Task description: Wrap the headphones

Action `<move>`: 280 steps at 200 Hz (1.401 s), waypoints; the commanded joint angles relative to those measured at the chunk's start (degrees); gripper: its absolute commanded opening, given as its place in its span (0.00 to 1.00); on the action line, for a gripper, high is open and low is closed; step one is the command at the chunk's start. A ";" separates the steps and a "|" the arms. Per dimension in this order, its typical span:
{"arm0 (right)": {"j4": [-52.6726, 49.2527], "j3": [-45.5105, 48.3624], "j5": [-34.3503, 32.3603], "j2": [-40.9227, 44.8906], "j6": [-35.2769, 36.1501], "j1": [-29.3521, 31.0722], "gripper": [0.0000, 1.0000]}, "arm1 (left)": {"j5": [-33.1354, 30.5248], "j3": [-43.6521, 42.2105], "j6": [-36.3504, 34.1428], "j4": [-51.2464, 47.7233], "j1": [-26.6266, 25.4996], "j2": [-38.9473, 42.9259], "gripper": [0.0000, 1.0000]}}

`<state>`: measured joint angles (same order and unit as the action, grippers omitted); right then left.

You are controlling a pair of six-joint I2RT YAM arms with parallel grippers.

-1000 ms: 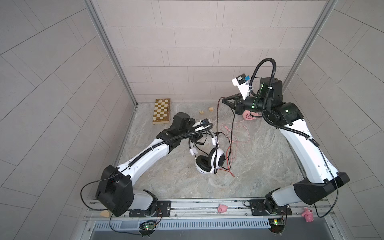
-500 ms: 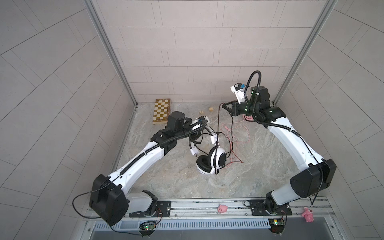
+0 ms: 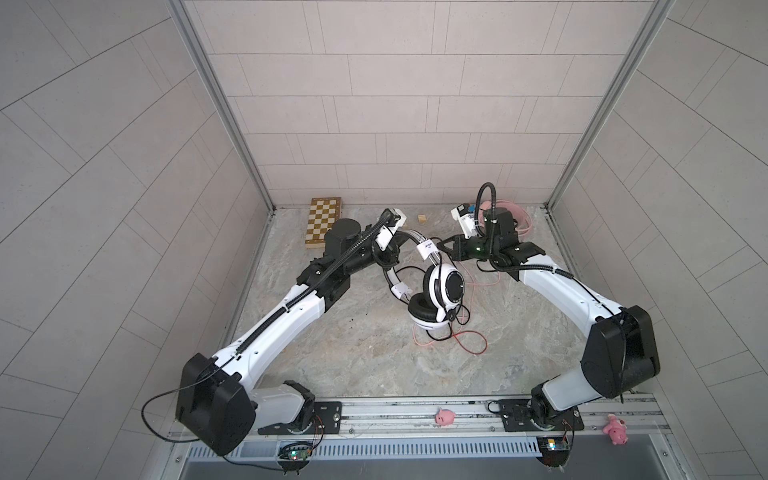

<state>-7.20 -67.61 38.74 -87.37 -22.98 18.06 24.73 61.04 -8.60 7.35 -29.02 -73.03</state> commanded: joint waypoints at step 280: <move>47.37 8.73 5.14 -29.52 -22.96 14.17 0.31 | -16.71 3.52 27.43 0.66 12.94 1.22 0.00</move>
<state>35.86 -60.62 44.34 -115.79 -44.36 31.66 8.78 63.22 15.38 3.18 -17.34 -74.46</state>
